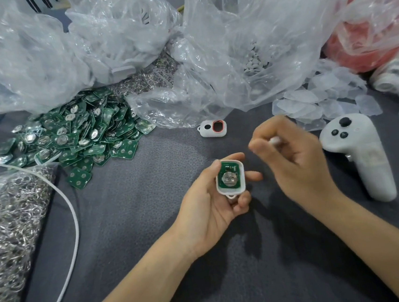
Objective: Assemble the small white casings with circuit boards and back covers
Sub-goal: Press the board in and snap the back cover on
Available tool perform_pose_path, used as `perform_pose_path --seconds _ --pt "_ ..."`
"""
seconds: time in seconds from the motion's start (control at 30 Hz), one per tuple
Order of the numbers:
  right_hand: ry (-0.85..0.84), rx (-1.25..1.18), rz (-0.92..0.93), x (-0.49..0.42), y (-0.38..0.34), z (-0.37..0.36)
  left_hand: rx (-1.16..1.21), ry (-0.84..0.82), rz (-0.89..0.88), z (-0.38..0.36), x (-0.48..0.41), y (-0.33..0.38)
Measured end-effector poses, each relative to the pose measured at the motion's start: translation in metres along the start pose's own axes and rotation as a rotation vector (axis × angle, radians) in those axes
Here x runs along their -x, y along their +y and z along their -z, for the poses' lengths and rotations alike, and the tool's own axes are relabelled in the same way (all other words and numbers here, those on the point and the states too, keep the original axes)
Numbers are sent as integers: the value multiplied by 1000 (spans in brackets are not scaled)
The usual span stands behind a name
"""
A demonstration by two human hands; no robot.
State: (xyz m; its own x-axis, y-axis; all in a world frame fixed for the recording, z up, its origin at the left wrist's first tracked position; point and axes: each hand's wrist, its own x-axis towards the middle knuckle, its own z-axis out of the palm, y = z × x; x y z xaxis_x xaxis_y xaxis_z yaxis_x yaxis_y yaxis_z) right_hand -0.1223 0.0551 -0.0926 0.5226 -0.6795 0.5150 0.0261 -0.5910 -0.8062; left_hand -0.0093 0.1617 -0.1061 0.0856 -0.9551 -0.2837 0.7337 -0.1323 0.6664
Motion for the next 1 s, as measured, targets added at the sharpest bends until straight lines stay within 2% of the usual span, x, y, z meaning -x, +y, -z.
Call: perform_pose_path --seconds 0.07,0.13,0.2,0.3,0.43,0.6,0.77,1.0 --pt "62 -77 -110 -2 0 4 -34 -2 -10 1 1 -1" --pt "38 -106 -183 -2 2 8 -50 1 -18 0 1 -2" --pt "-77 3 -130 0 0 11 -50 3 -7 -1 2 -1" --pt "-230 196 51 4 -9 9 -37 11 17 -3 2 1" --pt "-279 444 202 7 -17 6 -28 64 7 -2 2 2" --pt "-369 532 119 7 -14 8 27 114 -3 -4 1 2" --pt "-344 528 69 8 -12 7 136 121 -8 -3 0 3" --pt "-343 554 156 7 -13 7 120 92 -28 -1 1 2"
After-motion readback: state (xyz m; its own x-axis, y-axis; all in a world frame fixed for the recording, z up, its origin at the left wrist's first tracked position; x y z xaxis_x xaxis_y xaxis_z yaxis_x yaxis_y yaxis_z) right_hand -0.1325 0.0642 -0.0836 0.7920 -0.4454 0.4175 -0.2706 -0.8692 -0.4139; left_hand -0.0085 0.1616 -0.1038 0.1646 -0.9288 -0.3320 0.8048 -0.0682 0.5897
